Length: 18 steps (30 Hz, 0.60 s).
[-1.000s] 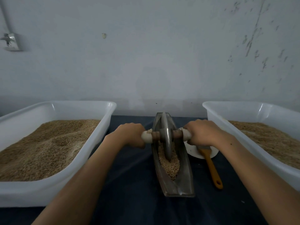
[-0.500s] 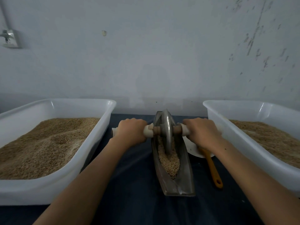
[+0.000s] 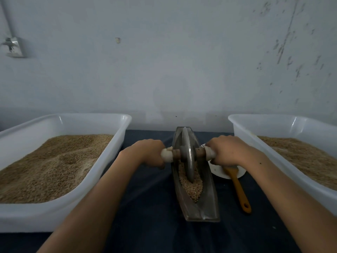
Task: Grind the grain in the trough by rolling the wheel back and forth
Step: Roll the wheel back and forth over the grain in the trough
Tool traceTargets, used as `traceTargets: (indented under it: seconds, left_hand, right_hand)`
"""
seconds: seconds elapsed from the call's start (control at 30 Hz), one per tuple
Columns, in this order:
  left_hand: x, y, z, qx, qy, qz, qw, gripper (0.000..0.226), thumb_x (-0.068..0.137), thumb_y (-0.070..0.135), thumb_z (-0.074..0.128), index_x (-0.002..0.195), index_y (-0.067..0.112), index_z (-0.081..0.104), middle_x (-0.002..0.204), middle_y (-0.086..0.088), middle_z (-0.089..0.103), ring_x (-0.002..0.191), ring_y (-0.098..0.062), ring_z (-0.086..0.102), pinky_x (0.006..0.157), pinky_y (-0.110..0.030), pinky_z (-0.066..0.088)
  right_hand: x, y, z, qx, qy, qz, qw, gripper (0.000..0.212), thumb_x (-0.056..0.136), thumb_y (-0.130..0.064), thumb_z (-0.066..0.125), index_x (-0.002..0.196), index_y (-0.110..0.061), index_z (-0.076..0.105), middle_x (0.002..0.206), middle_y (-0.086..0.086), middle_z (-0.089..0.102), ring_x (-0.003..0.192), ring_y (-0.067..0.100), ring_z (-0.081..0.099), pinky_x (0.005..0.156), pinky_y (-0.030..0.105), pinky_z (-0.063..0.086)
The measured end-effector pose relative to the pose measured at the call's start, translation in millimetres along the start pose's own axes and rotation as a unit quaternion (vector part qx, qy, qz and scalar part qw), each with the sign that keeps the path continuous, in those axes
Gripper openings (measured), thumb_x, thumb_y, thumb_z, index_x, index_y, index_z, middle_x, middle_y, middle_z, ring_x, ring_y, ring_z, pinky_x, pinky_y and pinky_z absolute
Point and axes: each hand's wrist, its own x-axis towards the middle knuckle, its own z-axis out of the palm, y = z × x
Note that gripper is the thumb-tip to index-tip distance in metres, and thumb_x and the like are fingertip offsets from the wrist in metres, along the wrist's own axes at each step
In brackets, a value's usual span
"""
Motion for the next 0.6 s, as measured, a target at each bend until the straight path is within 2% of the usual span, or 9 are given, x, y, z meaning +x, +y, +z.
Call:
traceTargets:
  seconds: [0.1, 0.17, 0.3, 0.4, 0.5, 0.6]
  left_hand:
    - [1, 1, 0, 0.023, 0.025, 0.006, 0.999, 0.023, 0.075, 0.03, 0.072, 0.08, 0.031, 0.05, 0.07, 0.012, 0.05, 0.075, -0.014, 0.055, 0.067, -0.029, 0.042]
    - [1, 1, 2, 0.04, 0.051, 0.009, 0.998, 0.022, 0.075, 0.032, 0.071, 0.078, 0.031, 0.049, 0.072, 0.011, 0.052, 0.075, -0.015, 0.055, 0.067, -0.029, 0.042]
    - [2, 0, 10, 0.079, 0.139, 0.002, 0.987, 0.017, 0.077, 0.034, 0.065, 0.081, 0.03, 0.05, 0.078, 0.009, 0.054, 0.075, -0.015, 0.054, 0.065, -0.029, 0.037]
    - [3, 1, 14, 0.083, 0.173, -0.006, 0.981, 0.014, 0.08, 0.034, 0.062, 0.085, 0.029, 0.051, 0.081, 0.008, 0.055, 0.076, -0.015, 0.054, 0.067, -0.03, 0.038]
    - [3, 1, 13, 0.081, 0.169, -0.008, 0.982, 0.013, 0.081, 0.032, 0.062, 0.086, 0.028, 0.052, 0.082, 0.007, 0.057, 0.076, -0.014, 0.054, 0.068, -0.03, 0.039]
    - [2, 3, 10, 0.09, 0.15, -0.01, 0.985, 0.012, 0.081, 0.03, 0.063, 0.088, 0.025, 0.054, 0.087, 0.004, 0.062, 0.075, -0.014, 0.054, 0.067, -0.029, 0.041]
  right_hand:
    - [0, 0, 2, 0.007, 0.01, -0.003, 1.0, 0.015, 0.087, -0.026, 0.06, 0.101, -0.031, 0.059, 0.087, -0.005, 0.061, 0.079, 0.014, 0.057, 0.065, 0.026, 0.038]
    - [2, 0, 6, 0.007, 0.05, -0.003, 0.999, 0.008, 0.089, -0.026, 0.057, 0.092, -0.032, 0.053, 0.084, -0.006, 0.057, 0.077, 0.014, 0.053, 0.066, 0.028, 0.036]
    - [6, -4, 19, -0.01, 0.147, 0.022, 0.989, 0.026, 0.09, -0.021, 0.053, 0.074, -0.029, 0.035, 0.075, -0.007, 0.044, 0.072, 0.017, 0.044, 0.065, 0.03, 0.032]
    - [9, -5, 25, -0.016, 0.186, 0.024, 0.982, 0.023, 0.09, -0.021, 0.052, 0.077, -0.028, 0.034, 0.073, -0.008, 0.043, 0.068, 0.017, 0.042, 0.061, 0.03, 0.028]
    - [9, -5, 25, -0.009, 0.188, 0.025, 0.982, 0.018, 0.09, -0.023, 0.052, 0.08, -0.027, 0.038, 0.076, -0.007, 0.047, 0.069, 0.017, 0.043, 0.062, 0.03, 0.03]
    - [6, -5, 19, -0.001, 0.144, 0.022, 0.989, 0.013, 0.09, -0.023, 0.054, 0.084, -0.028, 0.043, 0.086, -0.004, 0.058, 0.079, 0.019, 0.055, 0.065, 0.03, 0.035]
